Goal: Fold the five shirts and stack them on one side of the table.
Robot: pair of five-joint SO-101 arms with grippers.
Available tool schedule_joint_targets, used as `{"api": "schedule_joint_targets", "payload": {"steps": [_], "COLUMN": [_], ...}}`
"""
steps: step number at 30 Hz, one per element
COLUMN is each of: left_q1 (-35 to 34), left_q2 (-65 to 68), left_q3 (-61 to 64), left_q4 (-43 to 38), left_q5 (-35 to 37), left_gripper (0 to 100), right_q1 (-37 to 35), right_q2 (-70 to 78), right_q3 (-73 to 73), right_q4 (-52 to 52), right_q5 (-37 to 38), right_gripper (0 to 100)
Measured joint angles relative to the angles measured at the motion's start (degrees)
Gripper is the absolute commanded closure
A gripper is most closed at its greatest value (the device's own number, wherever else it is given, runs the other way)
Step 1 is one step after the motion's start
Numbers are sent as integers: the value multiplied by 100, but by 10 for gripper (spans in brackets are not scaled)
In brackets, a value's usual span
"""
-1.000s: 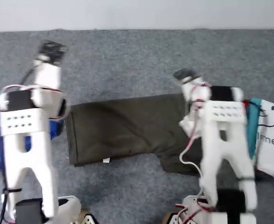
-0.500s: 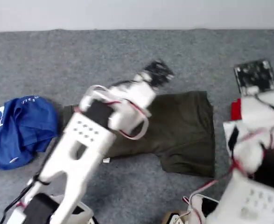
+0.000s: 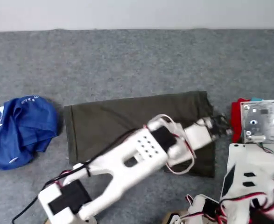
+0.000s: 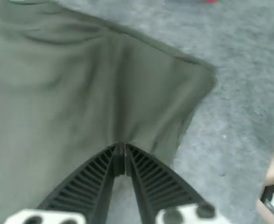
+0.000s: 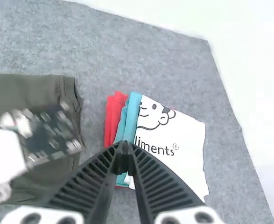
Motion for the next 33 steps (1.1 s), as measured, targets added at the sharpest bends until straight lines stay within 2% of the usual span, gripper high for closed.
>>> {"api": "schedule_joint_targets", "payload": {"steps": [8,18,30,33], "left_q1": [343,343,352,352], "left_q2": [633,1424,3191,3560], "left_q3": [0,-659,-2558,-3165], "left_q4": [-185,-158,985,1380], "left_q5": [-141,-141,-167,-167], "left_gripper": [855,844,848,895], "right_q1": [0,0,0,0], "right_q2": [-53,-53,-53,-53], "right_q3": [0,0,0,0], "right_q4": [0,0,0,0], "right_q5": [0,0,0,0], "right_gripper": [989,989,989,989]}}
